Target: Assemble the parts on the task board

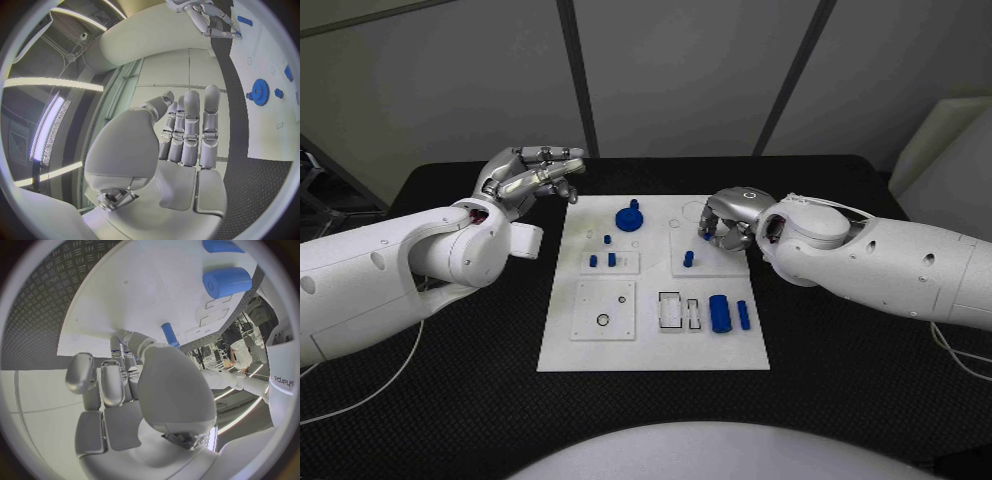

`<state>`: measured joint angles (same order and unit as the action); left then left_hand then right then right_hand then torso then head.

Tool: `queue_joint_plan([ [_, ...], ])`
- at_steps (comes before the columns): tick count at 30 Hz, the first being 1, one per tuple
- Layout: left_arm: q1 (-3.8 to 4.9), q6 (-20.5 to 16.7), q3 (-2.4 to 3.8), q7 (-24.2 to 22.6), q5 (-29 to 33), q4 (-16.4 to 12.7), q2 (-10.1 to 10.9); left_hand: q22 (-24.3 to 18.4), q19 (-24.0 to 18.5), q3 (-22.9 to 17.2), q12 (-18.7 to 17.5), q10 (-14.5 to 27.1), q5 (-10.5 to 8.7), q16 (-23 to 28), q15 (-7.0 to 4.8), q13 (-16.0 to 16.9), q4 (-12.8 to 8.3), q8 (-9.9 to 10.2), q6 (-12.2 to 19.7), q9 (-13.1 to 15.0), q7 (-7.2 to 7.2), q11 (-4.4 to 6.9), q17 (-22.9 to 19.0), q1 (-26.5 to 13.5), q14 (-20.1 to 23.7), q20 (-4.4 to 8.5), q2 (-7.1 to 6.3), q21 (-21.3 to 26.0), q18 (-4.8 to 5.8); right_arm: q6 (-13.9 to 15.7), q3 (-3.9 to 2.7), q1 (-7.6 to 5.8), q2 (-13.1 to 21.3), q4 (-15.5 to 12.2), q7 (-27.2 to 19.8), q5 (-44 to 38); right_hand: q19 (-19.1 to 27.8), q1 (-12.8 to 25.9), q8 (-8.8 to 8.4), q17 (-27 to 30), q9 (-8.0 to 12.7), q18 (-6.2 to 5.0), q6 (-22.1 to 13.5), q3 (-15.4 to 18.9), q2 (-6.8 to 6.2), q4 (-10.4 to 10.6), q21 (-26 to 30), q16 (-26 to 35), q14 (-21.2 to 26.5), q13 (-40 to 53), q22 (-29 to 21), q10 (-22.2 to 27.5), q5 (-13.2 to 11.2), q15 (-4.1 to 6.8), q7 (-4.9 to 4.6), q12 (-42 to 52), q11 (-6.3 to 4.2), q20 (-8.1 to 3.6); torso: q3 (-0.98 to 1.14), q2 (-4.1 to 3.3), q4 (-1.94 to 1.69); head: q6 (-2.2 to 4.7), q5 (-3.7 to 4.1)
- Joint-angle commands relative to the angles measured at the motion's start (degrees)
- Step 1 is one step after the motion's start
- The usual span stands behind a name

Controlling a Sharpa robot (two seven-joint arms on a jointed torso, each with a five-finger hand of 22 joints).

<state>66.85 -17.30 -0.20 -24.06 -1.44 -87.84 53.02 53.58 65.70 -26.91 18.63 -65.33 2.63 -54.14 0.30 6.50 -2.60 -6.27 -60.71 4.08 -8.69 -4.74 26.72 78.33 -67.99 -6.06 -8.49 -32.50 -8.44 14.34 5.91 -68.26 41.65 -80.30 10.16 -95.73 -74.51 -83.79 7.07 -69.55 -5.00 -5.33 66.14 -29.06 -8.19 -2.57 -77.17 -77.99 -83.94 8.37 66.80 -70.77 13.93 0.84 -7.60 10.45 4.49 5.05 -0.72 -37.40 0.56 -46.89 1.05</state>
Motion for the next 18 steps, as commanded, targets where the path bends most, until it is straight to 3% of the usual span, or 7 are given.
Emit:
queue_joint_plan([
  [1,0.07,0.81,0.06,-0.44,0.69,0.12,-0.03,-0.10,-0.24,0.42,0.29,0.51,0.17,0.10,0.00,0.06,-0.05,-0.02,-0.13,-0.07,-0.15,0.06,-0.09,-0.35,0.53,0.05,0.01,0.39,-1.99,2.96,-0.01,-0.08,0.51,-0.78,0.82,-1.39,-0.51,0.34,0.15,-0.15,-0.04,0.23,0.21,-0.05,0.06,-0.33,-0.32,-0.43,-2.47,-0.11,0.21,-1.04,-0.11,0.31,-0.03,0.05,-1.11,-0.06,0.05,0.00,0.09,0.05,0.00],
  [12,0.07,0.87,0.06,-0.39,1.02,0.68,-0.24,-0.21,-0.19,0.57,0.35,0.84,0.17,0.08,0.03,0.07,-0.11,0.02,-0.05,-0.09,-0.20,0.00,-0.19,-0.25,0.57,0.03,0.09,0.52,-1.99,6.38,-0.08,-0.09,2.75,-3.81,0.86,-1.14,-0.86,0.78,0.07,-0.44,-0.03,0.36,0.24,0.00,0.02,-0.25,-0.69,-0.66,-2.56,-0.14,0.83,-0.97,-0.25,0.28,-0.05,-0.08,-1.10,-0.03,0.04,0.05,0.06,0.22,0.17],
  [18,0.06,0.94,0.06,-0.32,1.32,1.03,-0.37,-0.27,-0.16,0.68,0.37,1.07,0.17,0.08,0.07,0.06,-0.12,0.04,0.02,-0.11,-0.24,-0.05,-0.25,-0.23,0.60,0.02,0.14,0.60,-1.99,7.08,-0.18,-0.13,4.69,-6.81,0.95,-0.42,-0.95,0.96,0.06,-0.54,-0.04,0.40,0.29,0.03,-0.01,-0.21,-0.79,-0.74,-2.59,-0.14,0.99,-1.00,-0.32,0.27,-0.04,-0.11,-1.11,-0.02,-0.01,0.03,0.02,0.28,0.26],
])
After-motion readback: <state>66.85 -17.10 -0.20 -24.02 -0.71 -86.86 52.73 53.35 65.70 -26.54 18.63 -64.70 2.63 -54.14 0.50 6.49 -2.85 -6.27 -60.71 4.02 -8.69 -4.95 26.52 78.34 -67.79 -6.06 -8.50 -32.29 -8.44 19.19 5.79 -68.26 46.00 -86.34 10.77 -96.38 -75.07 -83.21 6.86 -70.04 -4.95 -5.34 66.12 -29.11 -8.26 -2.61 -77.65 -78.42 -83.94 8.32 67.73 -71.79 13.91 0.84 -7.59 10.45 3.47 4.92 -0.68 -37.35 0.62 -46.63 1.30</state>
